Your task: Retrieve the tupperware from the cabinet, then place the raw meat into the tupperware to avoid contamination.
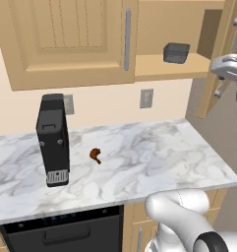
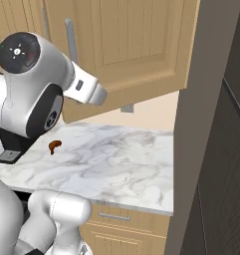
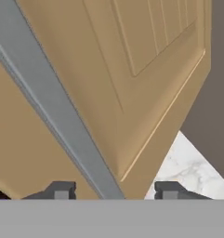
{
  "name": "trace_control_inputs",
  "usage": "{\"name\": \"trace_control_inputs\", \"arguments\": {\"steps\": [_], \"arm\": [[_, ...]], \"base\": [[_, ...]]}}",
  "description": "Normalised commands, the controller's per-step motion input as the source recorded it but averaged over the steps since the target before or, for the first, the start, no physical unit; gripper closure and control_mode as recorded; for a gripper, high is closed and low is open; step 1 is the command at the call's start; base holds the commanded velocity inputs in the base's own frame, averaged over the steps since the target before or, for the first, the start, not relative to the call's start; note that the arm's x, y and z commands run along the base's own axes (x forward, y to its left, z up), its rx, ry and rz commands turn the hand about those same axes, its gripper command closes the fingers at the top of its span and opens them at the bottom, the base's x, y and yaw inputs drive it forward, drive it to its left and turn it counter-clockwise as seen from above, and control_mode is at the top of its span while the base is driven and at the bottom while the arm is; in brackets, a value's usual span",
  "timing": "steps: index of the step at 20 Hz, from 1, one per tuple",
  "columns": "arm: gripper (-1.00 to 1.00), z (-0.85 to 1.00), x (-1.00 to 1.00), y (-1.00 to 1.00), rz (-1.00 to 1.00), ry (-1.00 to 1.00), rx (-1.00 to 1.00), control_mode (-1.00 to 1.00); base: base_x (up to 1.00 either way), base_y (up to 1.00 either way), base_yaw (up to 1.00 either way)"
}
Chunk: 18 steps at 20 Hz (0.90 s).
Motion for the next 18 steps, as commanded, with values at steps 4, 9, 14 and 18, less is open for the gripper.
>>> {"name": "trace_control_inputs", "arguments": {"steps": [4, 9, 14, 18], "arm": [[-1.00, 0.13, -0.40, 0.05, -0.05, 0.00, -0.02, -1.00], [-1.00, 0.20, -0.56, 0.17, -0.11, 0.00, -0.07, -1.00], [-1.00, 0.04, -0.24, 0.61, -0.07, 0.01, -0.15, -1.00], [-1.00, 0.21, -0.06, 0.59, 0.00, 0.00, -0.26, -1.00]], "base": [[0.00, 0.00, 0.00], [0.00, 0.00, 0.00], [0.00, 0.00, 0.00], [0.00, 0.00, 0.00]]}}
